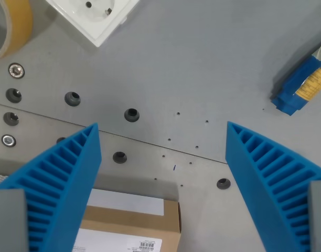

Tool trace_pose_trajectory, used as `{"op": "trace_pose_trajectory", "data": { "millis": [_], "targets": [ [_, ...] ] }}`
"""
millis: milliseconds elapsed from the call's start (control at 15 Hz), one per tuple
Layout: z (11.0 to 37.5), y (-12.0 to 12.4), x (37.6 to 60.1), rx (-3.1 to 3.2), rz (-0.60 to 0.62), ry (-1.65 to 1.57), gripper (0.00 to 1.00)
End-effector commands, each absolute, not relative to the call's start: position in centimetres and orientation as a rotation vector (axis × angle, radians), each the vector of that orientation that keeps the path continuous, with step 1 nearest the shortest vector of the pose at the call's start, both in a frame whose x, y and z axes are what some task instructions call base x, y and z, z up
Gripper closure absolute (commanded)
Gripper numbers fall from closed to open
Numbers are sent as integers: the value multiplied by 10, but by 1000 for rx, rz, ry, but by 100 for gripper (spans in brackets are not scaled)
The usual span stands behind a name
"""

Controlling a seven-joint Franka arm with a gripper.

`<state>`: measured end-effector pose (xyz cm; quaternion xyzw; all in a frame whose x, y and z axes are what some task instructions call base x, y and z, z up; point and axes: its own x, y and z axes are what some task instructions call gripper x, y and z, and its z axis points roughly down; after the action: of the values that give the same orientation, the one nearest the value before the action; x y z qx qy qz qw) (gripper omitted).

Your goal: Pick up the blue bag

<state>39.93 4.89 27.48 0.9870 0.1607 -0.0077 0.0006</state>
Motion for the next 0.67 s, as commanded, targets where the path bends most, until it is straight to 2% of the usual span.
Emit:
{"op": "trace_pose_trajectory", "data": {
  "millis": [67,400,667],
  "targets": [
    [277,49,400,3099,-14,504,0],
    [274,44,402,3116,-1,400,0],
    [261,28,408,3134,44,195,0]
  ]
}}
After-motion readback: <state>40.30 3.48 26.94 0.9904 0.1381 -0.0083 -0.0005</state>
